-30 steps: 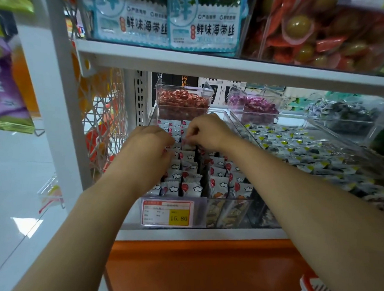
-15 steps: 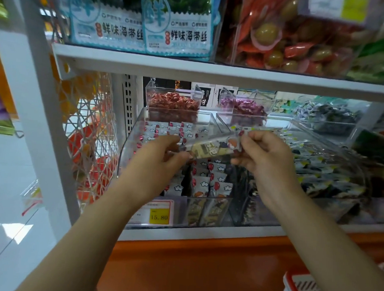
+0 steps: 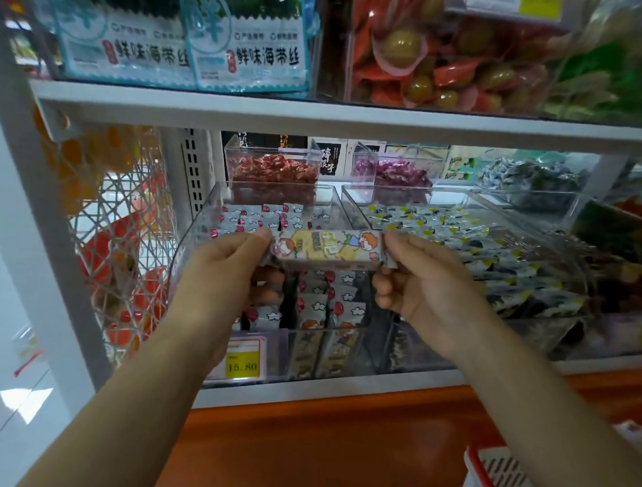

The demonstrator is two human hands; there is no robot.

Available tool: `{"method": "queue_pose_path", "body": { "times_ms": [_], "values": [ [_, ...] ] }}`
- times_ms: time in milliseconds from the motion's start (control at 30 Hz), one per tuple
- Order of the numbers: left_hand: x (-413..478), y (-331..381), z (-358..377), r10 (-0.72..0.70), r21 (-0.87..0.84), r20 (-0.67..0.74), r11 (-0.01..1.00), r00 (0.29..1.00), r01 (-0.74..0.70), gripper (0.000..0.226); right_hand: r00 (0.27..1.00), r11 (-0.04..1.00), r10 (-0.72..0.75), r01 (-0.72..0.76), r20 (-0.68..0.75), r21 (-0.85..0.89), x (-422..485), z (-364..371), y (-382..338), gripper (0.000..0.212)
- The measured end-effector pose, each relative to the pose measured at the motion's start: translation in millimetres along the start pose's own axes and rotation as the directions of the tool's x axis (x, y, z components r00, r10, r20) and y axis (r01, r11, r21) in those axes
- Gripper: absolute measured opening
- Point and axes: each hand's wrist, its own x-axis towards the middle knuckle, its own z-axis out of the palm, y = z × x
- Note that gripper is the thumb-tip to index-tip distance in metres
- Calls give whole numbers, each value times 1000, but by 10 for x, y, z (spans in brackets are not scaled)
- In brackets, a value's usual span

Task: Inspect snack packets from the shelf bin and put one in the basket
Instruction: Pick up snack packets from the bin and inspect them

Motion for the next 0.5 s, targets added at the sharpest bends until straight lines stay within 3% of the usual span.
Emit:
{"method": "queue_pose_path", "body": {
  "times_ms": [67,333,433,500],
  "values": [
    [3,-4,-11,-3,13,0,1000,1000,3,32,999,996,46,-47,10,71,10,21,4,27],
    [-66,50,-23,59,68,102,995,993,-66,39,980,906,200,-194,24,375,17,77,-36,19],
    [-86,70,-23,45,20,148,999,988,-48,39,979,898,199,-200,44,392,10,66,-37,21],
    [-89,77,-31,17,-50,158,999,987,-9,37,994,954,109,-110,18,278,11,39,-30,25]
  ]
}}
